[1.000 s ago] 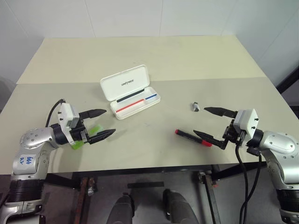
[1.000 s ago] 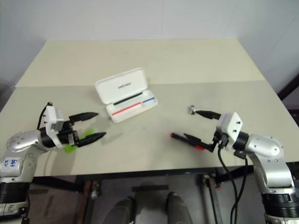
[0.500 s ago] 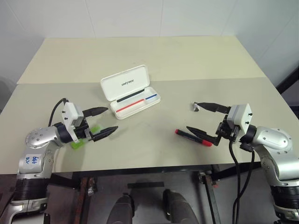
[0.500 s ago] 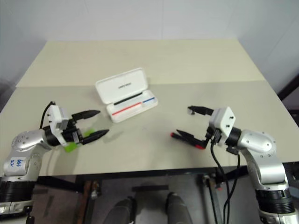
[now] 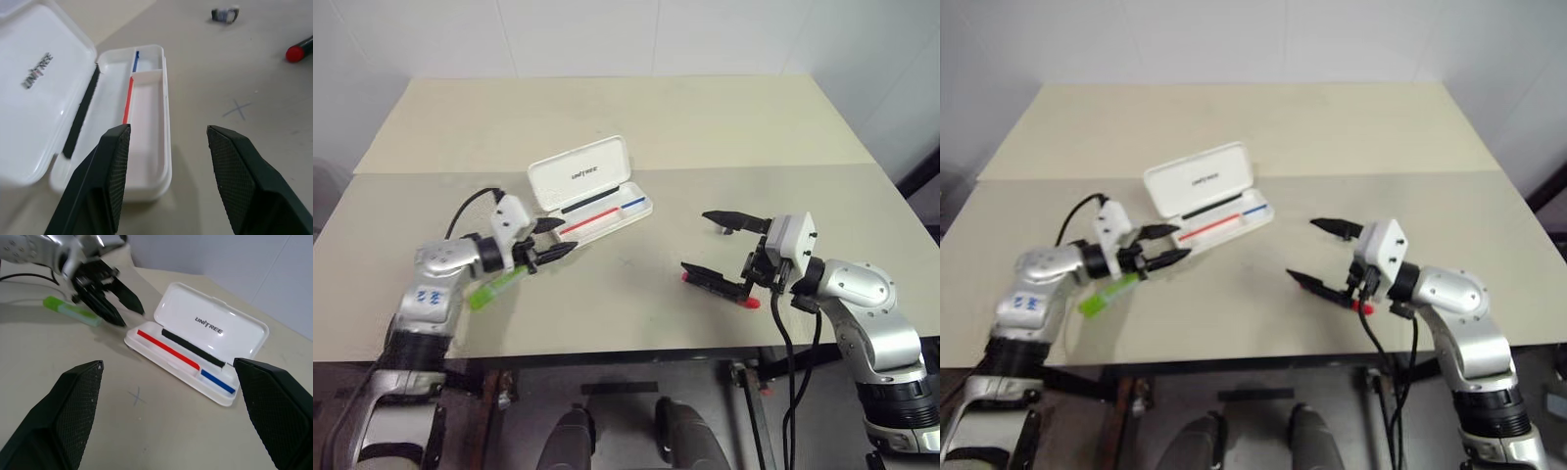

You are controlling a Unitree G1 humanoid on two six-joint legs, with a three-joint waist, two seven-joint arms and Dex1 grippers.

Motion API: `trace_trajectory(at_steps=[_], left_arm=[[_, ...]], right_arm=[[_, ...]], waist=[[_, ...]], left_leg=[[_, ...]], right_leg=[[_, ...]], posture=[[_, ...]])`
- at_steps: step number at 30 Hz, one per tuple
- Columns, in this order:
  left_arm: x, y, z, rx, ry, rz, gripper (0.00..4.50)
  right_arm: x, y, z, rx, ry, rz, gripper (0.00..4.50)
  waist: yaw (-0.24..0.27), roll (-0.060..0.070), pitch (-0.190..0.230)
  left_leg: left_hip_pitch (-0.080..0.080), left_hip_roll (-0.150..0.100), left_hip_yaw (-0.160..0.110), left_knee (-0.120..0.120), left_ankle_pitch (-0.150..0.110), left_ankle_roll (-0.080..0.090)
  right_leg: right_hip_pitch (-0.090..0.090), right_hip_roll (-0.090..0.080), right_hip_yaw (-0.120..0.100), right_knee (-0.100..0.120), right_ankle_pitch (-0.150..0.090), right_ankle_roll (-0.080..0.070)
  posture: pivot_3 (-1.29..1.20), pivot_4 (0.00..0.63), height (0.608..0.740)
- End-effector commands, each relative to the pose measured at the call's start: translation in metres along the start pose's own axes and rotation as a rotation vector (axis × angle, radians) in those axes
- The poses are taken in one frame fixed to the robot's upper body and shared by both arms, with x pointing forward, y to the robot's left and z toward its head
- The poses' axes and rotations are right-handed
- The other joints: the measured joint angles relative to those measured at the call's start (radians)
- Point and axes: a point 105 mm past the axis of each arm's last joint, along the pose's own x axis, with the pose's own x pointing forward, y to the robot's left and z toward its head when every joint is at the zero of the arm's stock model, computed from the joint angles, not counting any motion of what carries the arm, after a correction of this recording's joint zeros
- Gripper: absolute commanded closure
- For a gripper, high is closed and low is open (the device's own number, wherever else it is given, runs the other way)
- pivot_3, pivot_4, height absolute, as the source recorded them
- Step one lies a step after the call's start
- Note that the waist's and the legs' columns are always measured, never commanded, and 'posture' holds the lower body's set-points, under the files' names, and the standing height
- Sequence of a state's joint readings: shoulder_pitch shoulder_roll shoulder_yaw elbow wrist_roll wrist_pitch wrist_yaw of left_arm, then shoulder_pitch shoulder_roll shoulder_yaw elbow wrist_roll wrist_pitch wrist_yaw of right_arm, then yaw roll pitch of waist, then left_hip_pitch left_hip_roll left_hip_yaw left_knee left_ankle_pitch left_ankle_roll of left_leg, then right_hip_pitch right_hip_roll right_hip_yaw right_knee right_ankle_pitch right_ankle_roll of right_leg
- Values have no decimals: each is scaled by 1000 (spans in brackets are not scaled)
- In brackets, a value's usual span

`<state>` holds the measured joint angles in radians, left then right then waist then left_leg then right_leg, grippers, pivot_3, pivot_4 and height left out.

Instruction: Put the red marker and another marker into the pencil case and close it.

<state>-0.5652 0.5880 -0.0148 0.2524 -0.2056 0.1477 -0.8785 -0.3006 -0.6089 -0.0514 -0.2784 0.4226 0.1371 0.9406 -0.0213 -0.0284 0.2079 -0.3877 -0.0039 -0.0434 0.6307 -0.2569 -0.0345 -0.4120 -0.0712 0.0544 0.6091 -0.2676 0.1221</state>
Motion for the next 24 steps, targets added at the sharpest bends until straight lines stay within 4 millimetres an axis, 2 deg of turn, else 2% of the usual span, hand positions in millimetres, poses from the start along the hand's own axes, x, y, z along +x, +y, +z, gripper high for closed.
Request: trace_trajectory(at_steps=[1, 6, 15, 24], left_arm=[[3, 6, 2, 49, 20, 16, 1901], [13, 7, -10, 55, 77, 12, 1901], [26, 9, -25, 72, 164, 10, 1901], [40, 2, -39, 68, 283, -56, 1901]], right_arm=[[0, 0, 15, -36, -39, -3, 0], [-10, 12, 12, -11, 16, 61, 0], [-31, 18, 13, -3, 90, 60, 0], [-28, 16, 24, -25, 65, 23, 0]], waist=[[-4, 0, 0], [-3, 0, 0], [-1, 0, 0], [-2, 0, 0]], left_leg=[[0, 0, 0, 0, 0, 0], [0, 1, 0, -1, 0, 0], [0, 0, 0, 1, 0, 0], [1, 0, 0, 2, 0, 0]], right_leg=[[0, 0, 0, 0, 0, 0], [-1, 1, 0, 1, 0, 0], [1, 1, 1, 2, 0, 1], [1, 1, 1, 2, 0, 1]], posture=[[0, 150, 740], [0, 150, 740], [0, 150, 740], [0, 150, 740]])
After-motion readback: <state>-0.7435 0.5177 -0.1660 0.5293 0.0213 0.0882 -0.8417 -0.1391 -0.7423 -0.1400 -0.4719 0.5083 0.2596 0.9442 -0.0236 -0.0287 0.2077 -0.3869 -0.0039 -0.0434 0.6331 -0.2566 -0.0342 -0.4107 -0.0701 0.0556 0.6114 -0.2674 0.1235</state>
